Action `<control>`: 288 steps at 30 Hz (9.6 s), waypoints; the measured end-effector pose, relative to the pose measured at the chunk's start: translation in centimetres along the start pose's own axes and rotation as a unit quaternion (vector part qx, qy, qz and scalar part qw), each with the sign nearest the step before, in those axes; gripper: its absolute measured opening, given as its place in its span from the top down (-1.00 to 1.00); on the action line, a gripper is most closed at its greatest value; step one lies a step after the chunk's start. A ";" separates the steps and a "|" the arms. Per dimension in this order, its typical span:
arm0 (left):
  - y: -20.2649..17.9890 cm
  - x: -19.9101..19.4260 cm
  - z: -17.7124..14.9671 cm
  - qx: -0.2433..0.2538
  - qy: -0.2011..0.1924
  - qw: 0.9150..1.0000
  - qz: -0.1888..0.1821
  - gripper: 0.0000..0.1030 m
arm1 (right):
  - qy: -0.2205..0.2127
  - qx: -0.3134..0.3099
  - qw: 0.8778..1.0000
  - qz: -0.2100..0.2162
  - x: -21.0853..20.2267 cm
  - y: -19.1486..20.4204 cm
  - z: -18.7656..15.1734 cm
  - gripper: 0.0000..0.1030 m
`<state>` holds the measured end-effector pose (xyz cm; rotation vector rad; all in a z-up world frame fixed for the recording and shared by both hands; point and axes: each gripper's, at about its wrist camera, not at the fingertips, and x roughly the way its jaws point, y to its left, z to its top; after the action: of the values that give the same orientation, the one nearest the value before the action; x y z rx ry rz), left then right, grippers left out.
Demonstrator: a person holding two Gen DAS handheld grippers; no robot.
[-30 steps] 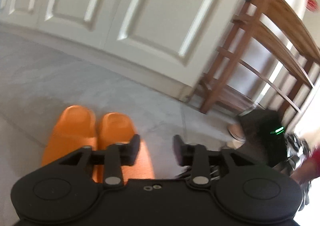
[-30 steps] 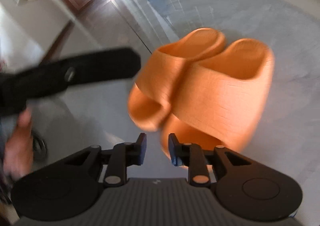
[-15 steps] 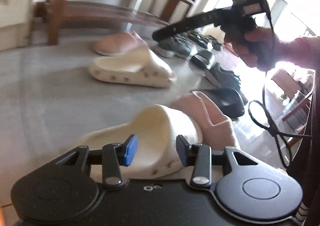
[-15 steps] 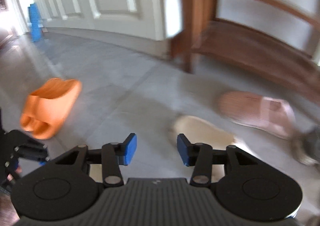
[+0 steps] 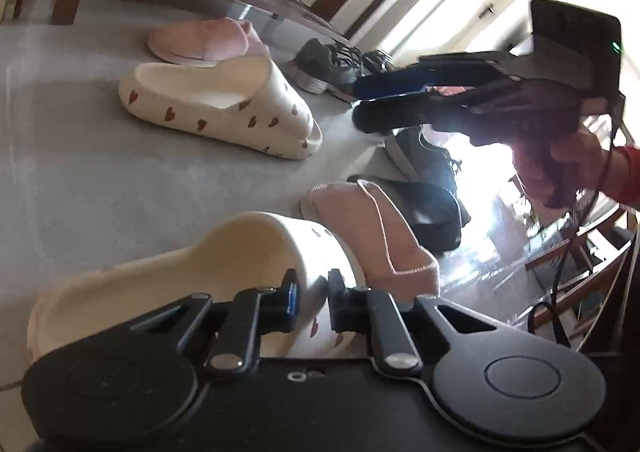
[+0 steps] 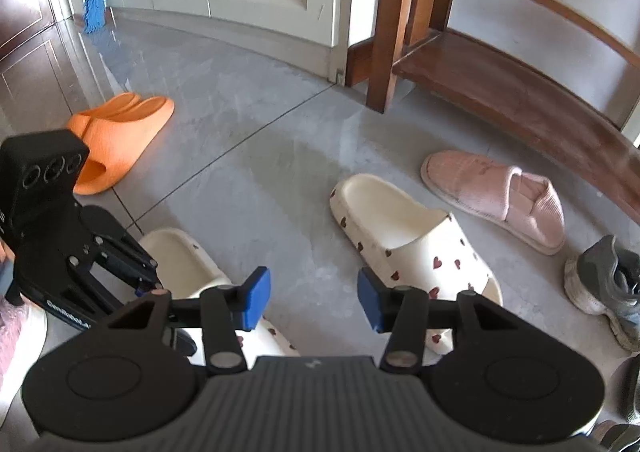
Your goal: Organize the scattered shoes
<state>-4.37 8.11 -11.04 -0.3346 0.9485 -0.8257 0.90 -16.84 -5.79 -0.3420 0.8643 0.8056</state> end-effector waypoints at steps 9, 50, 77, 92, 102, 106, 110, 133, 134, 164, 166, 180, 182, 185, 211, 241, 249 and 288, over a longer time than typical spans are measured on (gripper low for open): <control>1.5 -3.5 0.2 0.049 0.015 0.999 0.019 0.80 | 0.023 -0.019 1.000 0.005 1.9 0.9 0.4 -0.07; 2.2 -21.9 -5.0 -0.070 -0.202 0.930 0.300 0.24 | 0.195 0.037 0.965 0.169 16.5 11.7 6.4 0.15; -0.3 2.7 9.0 0.109 -0.100 0.984 0.103 0.22 | 0.090 0.175 0.979 -0.057 1.7 -5.5 -1.3 -0.02; -0.3 13.4 12.5 0.167 -0.054 0.982 0.066 0.58 | 0.081 0.172 0.979 -0.078 -1.7 -6.8 -4.8 -0.07; 0.2 9.7 9.8 0.157 -0.036 0.986 0.042 0.81 | 0.076 0.196 0.974 -0.080 -0.4 -8.3 -4.1 -0.07; 0.5 6.7 7.7 0.156 -0.026 0.986 0.045 0.81 | 0.078 0.170 0.980 -0.075 1.0 -7.8 -3.3 -0.07; 0.5 4.1 5.7 0.159 -0.010 0.986 0.043 0.81 | 0.078 0.103 0.990 -0.054 3.2 -6.1 -1.7 -0.07; -0.6 -2.0 1.6 0.121 -0.024 0.989 0.084 0.50 | 0.141 -0.117 0.979 0.087 10.3 2.3 -0.1 -0.06; -0.8 -2.4 1.3 0.119 -0.028 0.989 0.088 0.49 | 0.141 -0.118 0.979 0.087 10.4 2.4 -0.2 -0.06; 1.3 -2.6 2.7 0.065 -0.045 0.959 0.272 0.29 | 0.171 -0.027 0.963 0.208 10.4 7.7 -0.3 -0.06; 1.4 -4.6 1.9 0.052 -0.064 0.956 0.283 0.25 | 0.161 -0.040 0.966 0.200 11.2 8.2 0.8 -0.06; 0.9 -8.4 0.0 -0.001 -0.132 0.956 0.262 0.25 | 0.095 -0.037 0.992 0.067 6.4 1.5 3.3 -0.07; 0.4 -8.7 0.1 0.011 -0.138 0.955 0.261 0.25 | 0.110 -0.041 0.991 0.058 8.2 0.9 3.1 -0.07; -0.4 -9.5 -0.1 0.022 -0.151 0.952 0.265 0.25 | 0.111 -0.019 0.990 0.083 9.8 0.6 3.5 -0.06; -2.9 -7.2 2.2 0.066 -0.118 0.963 0.235 -0.04 | 0.021 0.013 0.999 0.031 4.9 -0.7 5.0 -0.22; -11.0 17.9 5.3 0.249 0.065 0.936 0.241 0.82 | -0.024 0.273 0.957 -0.099 -7.8 -8.6 -15.9 0.24; -7.2 18.0 11.2 0.183 0.001 0.934 0.306 0.82 | -0.031 0.250 0.963 -0.092 -6.2 -8.9 -14.6 0.20; 1.0 26.4 27.1 0.159 -0.026 0.919 0.360 0.39 | 0.071 0.324 0.939 -0.093 -4.6 -9.8 -6.8 0.19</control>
<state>26.67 -13.47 -11.83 0.2731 0.7840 -0.2746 2.79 -29.41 -6.85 0.1058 1.1608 0.2896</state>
